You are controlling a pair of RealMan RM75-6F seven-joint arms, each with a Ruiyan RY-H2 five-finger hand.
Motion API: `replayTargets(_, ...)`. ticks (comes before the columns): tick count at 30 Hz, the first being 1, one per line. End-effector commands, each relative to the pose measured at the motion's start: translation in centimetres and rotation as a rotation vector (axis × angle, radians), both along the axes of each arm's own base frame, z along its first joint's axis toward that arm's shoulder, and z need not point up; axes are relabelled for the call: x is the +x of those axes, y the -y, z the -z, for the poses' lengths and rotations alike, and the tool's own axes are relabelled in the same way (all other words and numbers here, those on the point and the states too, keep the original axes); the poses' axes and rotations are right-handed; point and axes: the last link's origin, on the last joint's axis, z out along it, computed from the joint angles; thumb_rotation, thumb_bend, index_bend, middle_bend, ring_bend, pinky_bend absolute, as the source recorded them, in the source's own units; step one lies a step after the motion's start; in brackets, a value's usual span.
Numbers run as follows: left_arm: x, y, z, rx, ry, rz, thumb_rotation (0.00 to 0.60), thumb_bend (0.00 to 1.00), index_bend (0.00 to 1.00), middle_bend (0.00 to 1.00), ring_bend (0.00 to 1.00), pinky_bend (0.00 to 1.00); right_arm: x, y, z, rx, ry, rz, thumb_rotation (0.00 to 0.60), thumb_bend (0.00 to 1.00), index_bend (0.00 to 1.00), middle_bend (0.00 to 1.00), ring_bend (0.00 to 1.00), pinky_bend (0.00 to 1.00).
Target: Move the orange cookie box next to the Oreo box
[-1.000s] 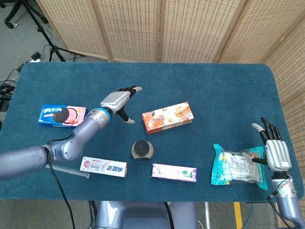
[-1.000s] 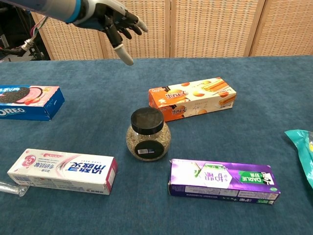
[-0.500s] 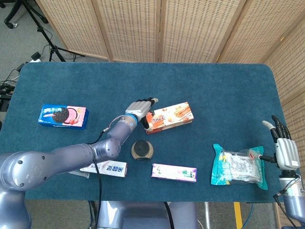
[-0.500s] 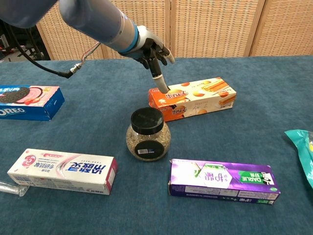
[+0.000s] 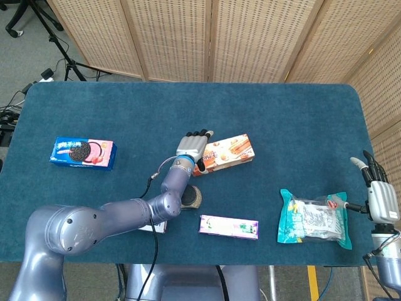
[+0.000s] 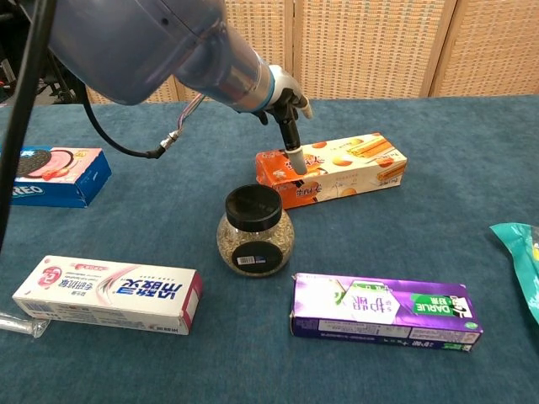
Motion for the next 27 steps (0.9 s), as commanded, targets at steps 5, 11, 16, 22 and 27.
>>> replayTargets(5,0.7,0.2,1.6,0.006,0.000,-0.010,0.600,0.10,0.00,0.00,0.00,0.00,-0.1,0.0,-0.3,-0.004,0.018,-0.002,0.600,0.00,0.16,0.00,0.00,0.06)
replayTargets(11,1.0,0.5,2.9,-0.003,0.000,-0.021,0.600,0.10,0.00,0.00,0.00,0.00,-0.4,0.0,-0.6,-0.004,0.042,0.005,0.600,0.00,0.16,0.00,0.00,0.06)
replayTargets(16,1.0,0.6,3.8,-0.003,-0.007,-0.032,0.600,0.10,0.00,0.00,0.00,0.00,-0.4,-0.1,-0.9,-0.010,0.059,0.002,0.600,0.00,0.16,0.00,0.00,0.06)
replayTargets(22,0.8,0.7,4.9,-0.003,-0.034,-0.042,0.600,0.11,0.00,0.00,0.00,0.00,-0.6,-0.2,-1.3,-0.023,0.080,0.006,0.600,0.00,0.16,0.00,0.00,0.06)
replayTargets(27,0.4,0.7,5.6,0.022,-0.072,-0.048,0.600,0.22,0.00,0.00,0.00,0.00,-0.6,-0.3,-1.6,-0.027,0.097,-0.001,0.600,0.00,0.16,0.00,0.00,0.06)
